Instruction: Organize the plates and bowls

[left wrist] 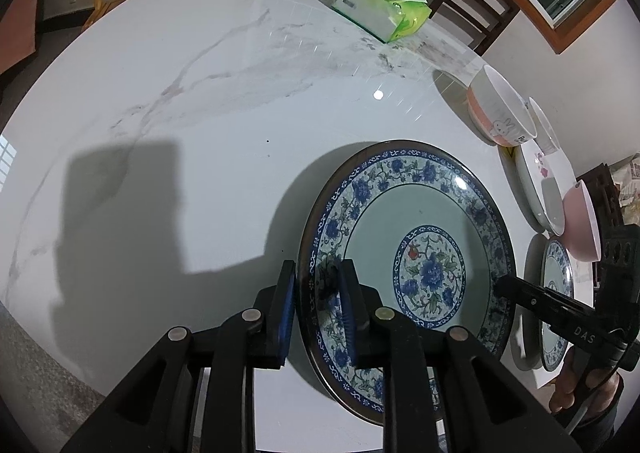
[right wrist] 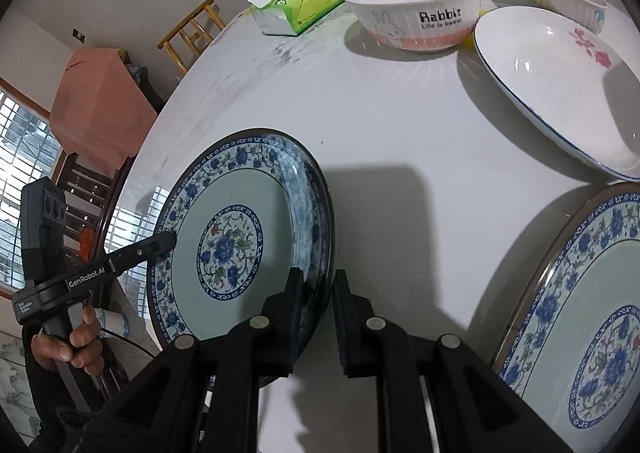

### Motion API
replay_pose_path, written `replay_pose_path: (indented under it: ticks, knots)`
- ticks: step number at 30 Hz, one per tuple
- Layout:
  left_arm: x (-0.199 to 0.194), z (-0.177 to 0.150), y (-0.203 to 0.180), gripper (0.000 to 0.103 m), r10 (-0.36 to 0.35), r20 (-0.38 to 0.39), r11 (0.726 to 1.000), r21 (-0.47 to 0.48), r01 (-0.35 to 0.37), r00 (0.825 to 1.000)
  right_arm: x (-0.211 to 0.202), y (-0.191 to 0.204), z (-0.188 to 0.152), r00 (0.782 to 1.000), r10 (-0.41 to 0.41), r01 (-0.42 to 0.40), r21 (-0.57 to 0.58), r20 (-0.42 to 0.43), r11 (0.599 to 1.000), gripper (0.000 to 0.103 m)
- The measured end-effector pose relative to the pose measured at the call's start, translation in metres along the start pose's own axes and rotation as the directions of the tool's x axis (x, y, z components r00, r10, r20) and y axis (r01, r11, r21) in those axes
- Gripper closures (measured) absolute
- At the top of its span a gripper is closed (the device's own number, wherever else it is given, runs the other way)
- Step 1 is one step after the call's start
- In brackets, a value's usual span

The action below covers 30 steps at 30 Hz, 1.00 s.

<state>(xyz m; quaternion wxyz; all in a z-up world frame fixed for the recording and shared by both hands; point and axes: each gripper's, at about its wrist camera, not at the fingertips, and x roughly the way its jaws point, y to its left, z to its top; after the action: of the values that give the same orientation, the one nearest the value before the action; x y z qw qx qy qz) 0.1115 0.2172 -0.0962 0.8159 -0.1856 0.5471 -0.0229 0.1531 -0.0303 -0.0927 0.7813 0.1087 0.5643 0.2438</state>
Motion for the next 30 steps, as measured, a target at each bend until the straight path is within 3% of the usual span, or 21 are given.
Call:
replay_pose_path:
  ticks: [2, 6, 14, 22, 30]
  knots:
    - [0.0, 0.0, -0.002, 0.082, 0.012, 0.002, 1.0, 0.014, -0.012, 1.0, -0.001, 0.001, -0.002, 1.0, -0.004, 0.004, -0.013, -0.003, 1.0, 0.086]
    - [-0.002, 0.001, 0.0, 0.062, 0.038, 0.013, 0.999, 0.004, -0.038, 0.999, 0.0, 0.004, -0.003, 1.0, -0.01, 0.01, -0.031, -0.012, 0.999, 0.085]
    - [-0.021, 0.0, 0.003, 0.056, 0.033, 0.061, 0.999, -0.038, -0.03, 0.998, -0.013, -0.003, -0.001, 1.0, -0.011, 0.011, -0.023, 0.0, 1.0, 0.082]
    - [-0.047, -0.011, -0.04, 0.051, -0.081, 0.103, 0.997, 0.017, 0.08, 0.991, -0.042, -0.016, -0.012, 1.0, 0.022, -0.021, -0.028, 0.015, 0.999, 0.082]
    - [-0.045, -0.029, -0.111, 0.051, -0.259, 0.035, 0.962, 0.093, 0.255, 0.965, -0.093, -0.048, -0.032, 0.998, 0.022, -0.022, -0.013, 0.065, 1.0, 0.082]
